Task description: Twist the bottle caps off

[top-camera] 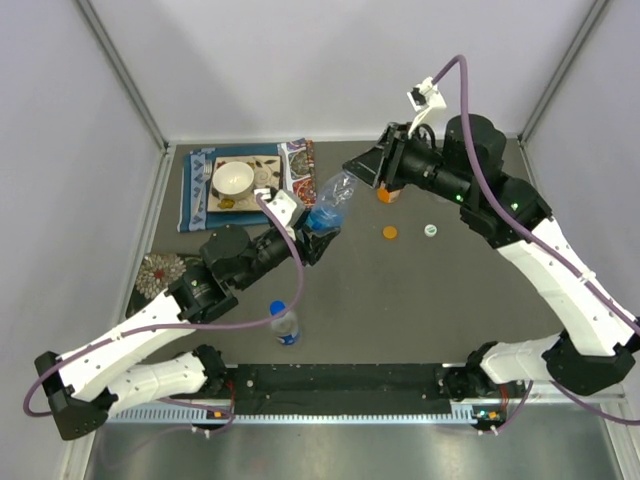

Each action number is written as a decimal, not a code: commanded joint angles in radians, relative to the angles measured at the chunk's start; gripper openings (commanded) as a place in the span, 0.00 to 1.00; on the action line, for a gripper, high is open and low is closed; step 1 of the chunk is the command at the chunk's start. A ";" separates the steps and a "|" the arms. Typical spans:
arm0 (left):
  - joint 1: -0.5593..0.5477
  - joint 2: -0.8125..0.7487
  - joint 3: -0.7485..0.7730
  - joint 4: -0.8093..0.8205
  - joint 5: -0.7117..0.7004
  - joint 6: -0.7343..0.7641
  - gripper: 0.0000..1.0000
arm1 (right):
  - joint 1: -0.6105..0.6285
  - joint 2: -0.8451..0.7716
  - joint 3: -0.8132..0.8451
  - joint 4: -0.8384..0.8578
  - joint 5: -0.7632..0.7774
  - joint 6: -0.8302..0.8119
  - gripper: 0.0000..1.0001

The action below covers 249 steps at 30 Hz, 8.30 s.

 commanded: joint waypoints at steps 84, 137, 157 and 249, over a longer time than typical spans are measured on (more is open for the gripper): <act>0.005 0.036 0.027 0.069 -0.121 0.019 0.29 | 0.054 -0.072 0.023 0.012 0.194 -0.015 0.99; 0.102 -0.017 0.009 0.075 0.590 -0.142 0.32 | 0.052 -0.084 -0.026 0.059 -0.188 -0.362 0.00; 0.268 0.062 0.055 0.245 1.135 -0.410 0.32 | 0.020 -0.210 -0.069 0.070 -1.006 -0.520 0.00; 0.289 -0.363 -0.095 -0.068 0.490 -0.136 0.38 | -0.090 0.755 -0.282 0.186 0.317 -0.110 0.52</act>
